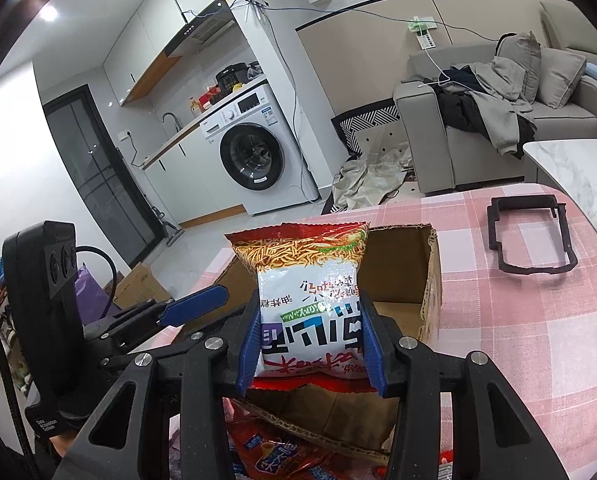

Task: Organize snacks
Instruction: 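Lower the bag into the box and open the left tool, then move the left tool back to the pile and grasp the purple grape candy bag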

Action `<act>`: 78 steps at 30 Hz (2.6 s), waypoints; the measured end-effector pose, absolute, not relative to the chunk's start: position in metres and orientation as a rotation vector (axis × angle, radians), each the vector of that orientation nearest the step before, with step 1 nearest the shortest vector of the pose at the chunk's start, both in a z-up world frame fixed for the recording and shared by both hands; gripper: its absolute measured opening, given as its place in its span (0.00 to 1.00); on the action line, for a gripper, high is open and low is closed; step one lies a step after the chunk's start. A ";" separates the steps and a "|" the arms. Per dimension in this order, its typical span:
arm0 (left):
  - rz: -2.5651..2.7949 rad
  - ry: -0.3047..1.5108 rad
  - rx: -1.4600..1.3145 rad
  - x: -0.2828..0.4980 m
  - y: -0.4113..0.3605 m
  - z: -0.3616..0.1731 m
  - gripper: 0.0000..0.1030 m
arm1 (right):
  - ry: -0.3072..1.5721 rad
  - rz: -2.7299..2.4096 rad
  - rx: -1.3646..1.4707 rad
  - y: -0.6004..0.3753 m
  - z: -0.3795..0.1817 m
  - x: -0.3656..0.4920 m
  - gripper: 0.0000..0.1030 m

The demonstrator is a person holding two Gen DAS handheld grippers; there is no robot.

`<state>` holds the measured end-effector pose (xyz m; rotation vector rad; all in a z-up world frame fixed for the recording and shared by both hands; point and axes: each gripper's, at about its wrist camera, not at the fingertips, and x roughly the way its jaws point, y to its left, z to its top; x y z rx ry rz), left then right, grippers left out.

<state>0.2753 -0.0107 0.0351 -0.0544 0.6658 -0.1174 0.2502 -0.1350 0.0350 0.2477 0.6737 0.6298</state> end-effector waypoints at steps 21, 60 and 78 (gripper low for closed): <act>-0.120 0.617 -0.029 0.179 -0.007 0.050 0.99 | 0.605 0.600 0.181 -0.169 0.050 0.191 1.00; -0.011 0.656 -0.037 0.065 0.011 0.009 0.99 | 0.743 0.585 0.045 -0.191 -0.006 0.119 1.00; 0.007 0.672 -0.018 0.067 0.008 0.001 0.99 | 0.809 0.546 0.066 -0.189 -0.028 0.131 1.00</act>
